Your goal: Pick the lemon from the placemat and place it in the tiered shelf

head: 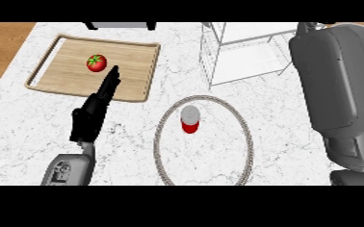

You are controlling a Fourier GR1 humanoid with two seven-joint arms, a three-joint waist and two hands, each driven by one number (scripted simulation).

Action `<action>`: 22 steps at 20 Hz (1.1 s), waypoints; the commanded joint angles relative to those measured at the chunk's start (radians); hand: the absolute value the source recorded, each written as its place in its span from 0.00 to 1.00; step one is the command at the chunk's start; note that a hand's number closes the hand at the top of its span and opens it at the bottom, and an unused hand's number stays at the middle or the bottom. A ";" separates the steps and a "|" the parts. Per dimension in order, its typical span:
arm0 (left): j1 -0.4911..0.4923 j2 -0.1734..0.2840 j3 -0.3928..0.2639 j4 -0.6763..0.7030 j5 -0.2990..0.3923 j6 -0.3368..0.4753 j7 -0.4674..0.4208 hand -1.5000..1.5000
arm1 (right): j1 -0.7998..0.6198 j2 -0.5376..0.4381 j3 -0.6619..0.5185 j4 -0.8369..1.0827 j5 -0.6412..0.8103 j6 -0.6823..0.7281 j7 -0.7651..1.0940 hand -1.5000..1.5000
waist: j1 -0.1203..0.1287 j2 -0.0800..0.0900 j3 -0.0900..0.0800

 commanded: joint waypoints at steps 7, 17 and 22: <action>-0.023 -0.001 0.021 0.067 0.004 0.005 -0.053 0.50 | 0.100 0.050 -0.025 -0.197 -0.174 0.036 -0.005 0.00 | -0.010 -0.002 0.000; 0.042 -0.015 -0.002 0.020 0.001 0.006 -0.044 0.50 | -0.060 -0.042 -0.157 -0.166 -0.366 0.065 -0.021 0.00 | 0.006 0.001 0.000; -0.018 0.031 0.046 0.029 0.028 -0.021 -0.014 0.50 | -0.073 -0.063 -0.212 -0.321 -0.372 0.006 0.102 0.00 | -0.008 -0.004 0.000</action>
